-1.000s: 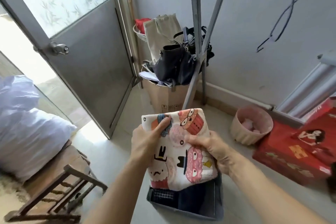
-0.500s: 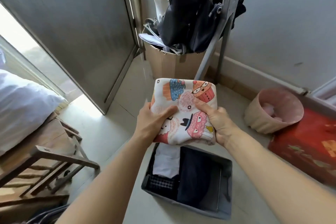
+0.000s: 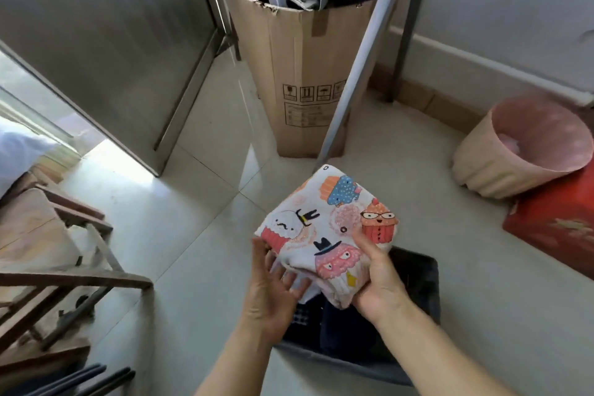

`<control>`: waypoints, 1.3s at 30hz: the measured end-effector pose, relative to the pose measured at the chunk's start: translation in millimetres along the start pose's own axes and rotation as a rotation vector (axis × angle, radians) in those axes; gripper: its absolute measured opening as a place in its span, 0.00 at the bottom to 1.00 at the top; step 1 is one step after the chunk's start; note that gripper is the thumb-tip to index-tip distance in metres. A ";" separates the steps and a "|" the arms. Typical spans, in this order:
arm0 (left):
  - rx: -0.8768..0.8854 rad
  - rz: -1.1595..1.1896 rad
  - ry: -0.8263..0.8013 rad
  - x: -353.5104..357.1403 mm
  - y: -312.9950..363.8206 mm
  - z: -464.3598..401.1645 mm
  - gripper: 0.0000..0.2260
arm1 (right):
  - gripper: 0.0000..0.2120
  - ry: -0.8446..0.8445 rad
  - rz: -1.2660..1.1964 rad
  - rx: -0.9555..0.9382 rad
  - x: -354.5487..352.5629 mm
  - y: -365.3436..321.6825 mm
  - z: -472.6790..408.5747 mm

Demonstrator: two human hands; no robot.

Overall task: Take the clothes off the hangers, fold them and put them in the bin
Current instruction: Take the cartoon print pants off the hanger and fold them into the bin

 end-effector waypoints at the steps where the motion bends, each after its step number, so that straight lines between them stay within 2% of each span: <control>1: -0.014 -0.038 -0.041 -0.3 -12.1 -6.2 0.46 | 0.32 0.013 -0.021 -0.019 -6.0 14.4 -7.8; 2: -0.035 -0.046 -0.079 -0.7 -21.3 -11.9 0.43 | 0.37 0.027 -0.035 -0.029 -11.8 28.1 -15.0; 3: -0.053 -0.027 -0.091 -4.1 -27.0 -20.7 0.38 | 0.38 0.044 -0.037 -0.028 -17.3 40.0 -21.9; 6: -0.022 -0.096 0.048 -32.2 -30.8 -56.2 0.24 | 0.26 0.025 -0.028 0.016 -34.3 59.9 -35.7; 8: 0.008 -0.213 0.093 -50.8 -24.6 -75.0 0.17 | 0.28 -0.028 0.001 0.035 -49.2 66.0 -48.5; 10: 0.039 -0.354 0.089 -61.9 -15.4 -87.4 0.16 | 0.32 -0.053 0.105 0.057 -60.3 68.5 -59.0; 13: 0.061 -0.584 0.069 -70.9 -7.3 -109.8 0.18 | 0.20 0.021 0.333 0.059 -74.5 75.1 -88.0; 16: 0.105 -0.771 0.079 -73.5 -7.6 -137.0 0.08 | 0.15 0.127 0.526 0.009 -78.9 85.4 -121.5; 19: 0.230 -0.910 0.238 -86.7 -13.6 -174.1 0.09 | 0.12 0.145 0.544 -0.023 -78.4 103.1 -154.0; 21: 0.379 -1.044 0.329 -98.4 -17.8 -195.5 0.09 | 0.11 0.163 0.573 -0.059 -75.6 113.7 -171.8; 25: 0.682 -1.290 0.399 -109.3 -25.6 -212.4 0.12 | 0.04 0.248 0.796 -0.230 -78.1 131.6 -210.5; 27: 0.799 -1.371 0.427 -110.0 -29.8 -213.7 0.13 | 0.09 0.326 0.960 -0.297 -80.9 133.4 -224.4; 29: 0.855 -1.528 0.491 -109.9 -33.7 -214.8 0.09 | 0.13 0.386 1.049 -0.317 -83.5 132.2 -230.7; 32: 0.877 -1.818 0.514 -110.5 -41.5 -215.8 0.07 | 0.18 0.396 1.129 -0.304 -85.2 129.4 -232.0; 36: 0.805 -1.846 0.611 -113.4 -32.9 -209.1 0.10 | 0.24 0.377 1.202 -0.259 -80.8 124.5 -220.3; 39: 0.680 -1.931 0.514 -110.4 -22.1 -201.2 0.13 | 0.25 0.376 1.249 -0.245 -73.1 118.5 -202.0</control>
Point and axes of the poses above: each hand's wrist, its own z-axis away from the middle knuckle, its own x-axis out of the palm, y = z × x, the point moved 3 cm from there along -z, towards the middle knuckle, and after that the axes turned 12 degrees about y, right-handed, at the moved point
